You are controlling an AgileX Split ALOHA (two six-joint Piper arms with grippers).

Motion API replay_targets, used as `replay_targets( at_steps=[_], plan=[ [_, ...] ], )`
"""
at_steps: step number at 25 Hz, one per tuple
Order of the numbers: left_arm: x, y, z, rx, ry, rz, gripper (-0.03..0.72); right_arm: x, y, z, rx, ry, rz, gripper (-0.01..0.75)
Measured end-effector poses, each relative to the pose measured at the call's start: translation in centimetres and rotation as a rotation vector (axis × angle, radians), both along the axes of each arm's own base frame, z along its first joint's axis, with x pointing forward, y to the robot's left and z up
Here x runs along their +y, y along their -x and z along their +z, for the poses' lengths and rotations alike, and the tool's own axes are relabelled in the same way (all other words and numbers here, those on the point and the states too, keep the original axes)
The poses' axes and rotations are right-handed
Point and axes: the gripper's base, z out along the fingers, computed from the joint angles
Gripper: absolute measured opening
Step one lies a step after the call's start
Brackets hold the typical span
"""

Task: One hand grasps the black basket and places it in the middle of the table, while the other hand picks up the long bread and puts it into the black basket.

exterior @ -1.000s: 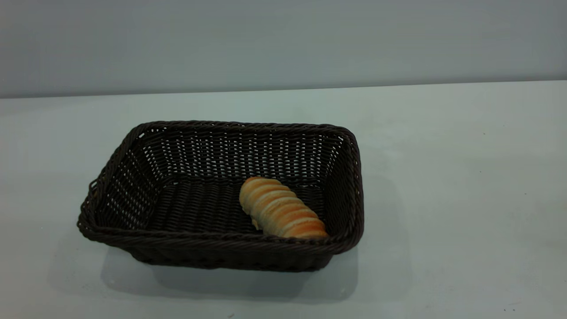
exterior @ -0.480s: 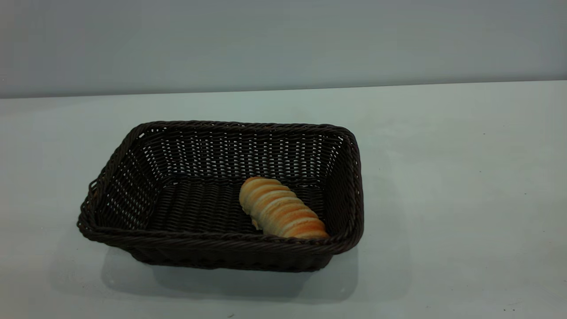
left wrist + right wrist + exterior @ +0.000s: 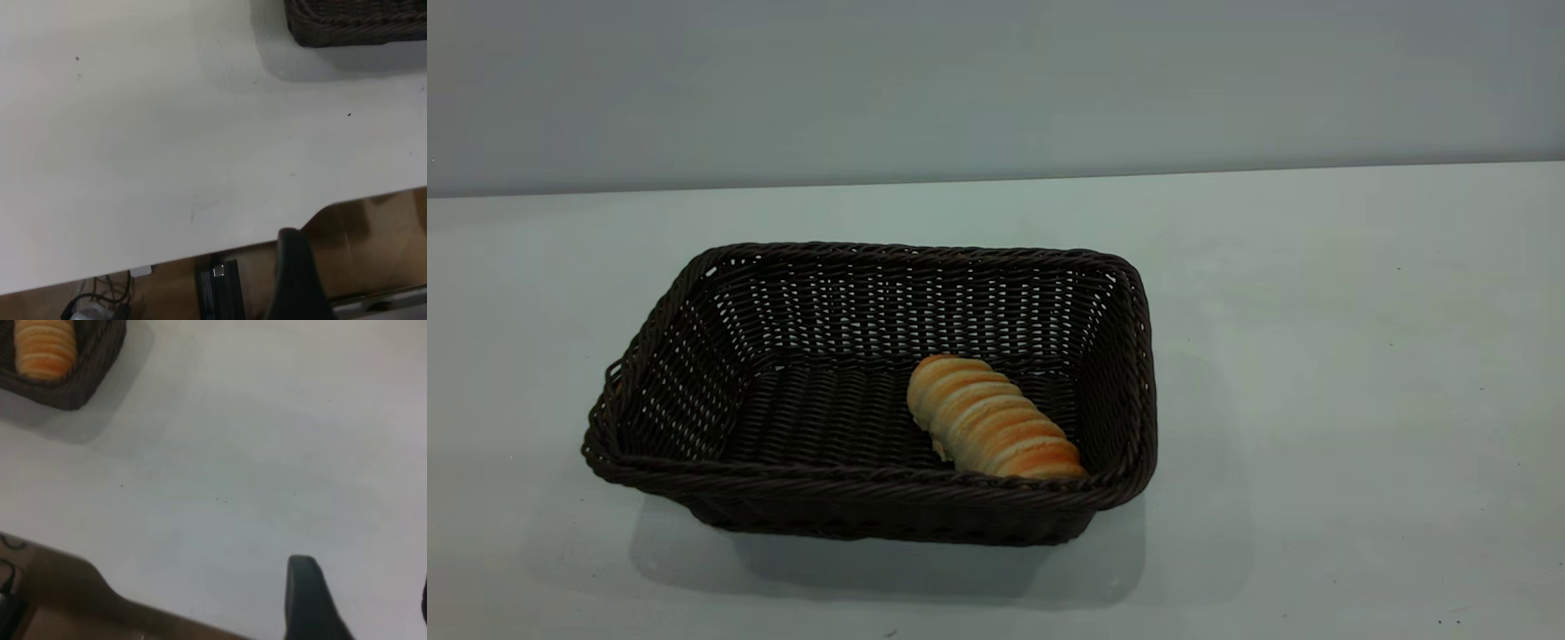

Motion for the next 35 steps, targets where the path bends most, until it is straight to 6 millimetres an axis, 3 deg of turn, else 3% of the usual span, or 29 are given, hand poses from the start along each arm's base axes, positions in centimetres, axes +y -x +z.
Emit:
replay_targets(
  at_steps=[26, 35],
  plan=[
    [0.0, 0.0, -0.2, -0.02, 0.003, 0.003, 0.547, 0.0, 0.0, 0.0, 0.002, -0.003, -0.001, 0.383],
    [0.3, 2.2, -0.1, -0.177, 0.013, 0.142, 0.547, -0.3, 0.6, 0.0, -0.032, -0.019, -0.265, 0.383]
  ],
)
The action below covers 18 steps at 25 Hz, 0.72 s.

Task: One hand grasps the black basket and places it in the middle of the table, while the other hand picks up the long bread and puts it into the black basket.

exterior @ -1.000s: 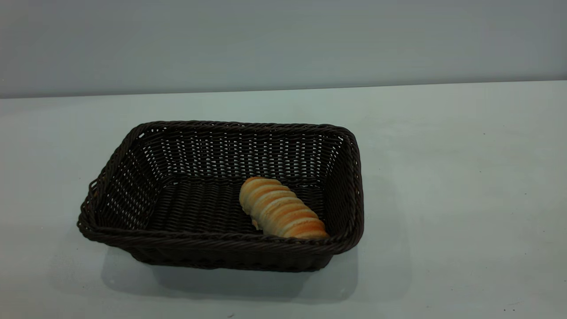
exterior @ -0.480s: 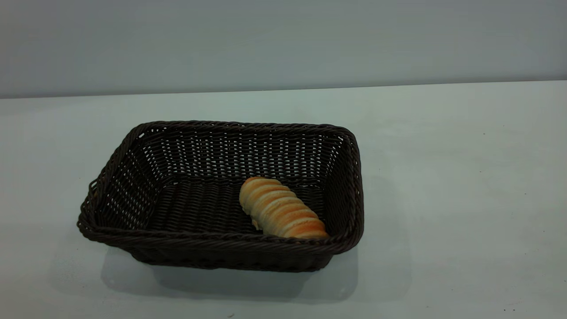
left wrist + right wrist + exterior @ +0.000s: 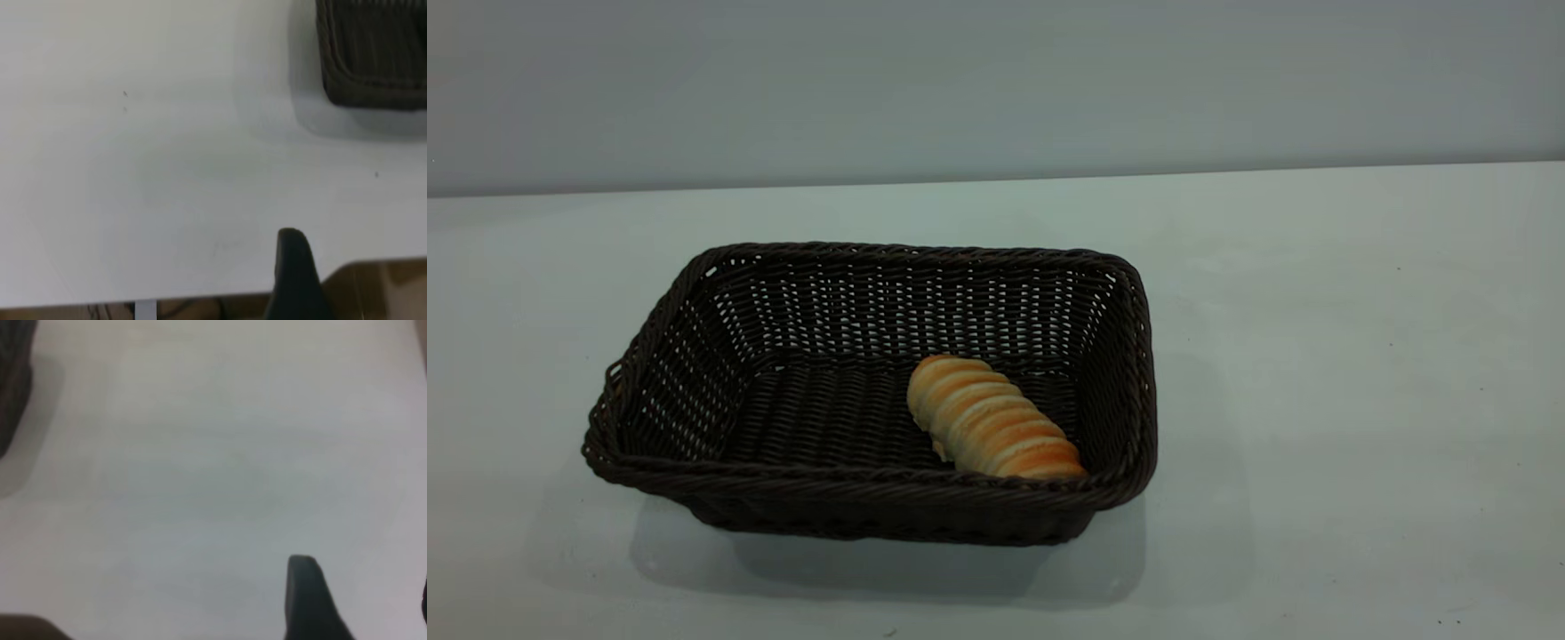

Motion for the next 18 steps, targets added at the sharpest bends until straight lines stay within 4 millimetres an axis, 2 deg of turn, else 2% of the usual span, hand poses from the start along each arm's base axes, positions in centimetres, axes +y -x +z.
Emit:
replay_targets(
  at_steps=[4, 18],
  plan=[
    [-0.02, 0.83, -0.05, -0.053, 0.0, 0.02, 0.547, -0.03, 0.05, -0.01, -0.001, 0.0, -0.031, 0.383],
    [-0.02, 0.91, -0.07, -0.056, -0.001, 0.02, 0.548, -0.06, 0.07, -0.01, -0.001, 0.001, -0.072, 0.383]
  ],
)
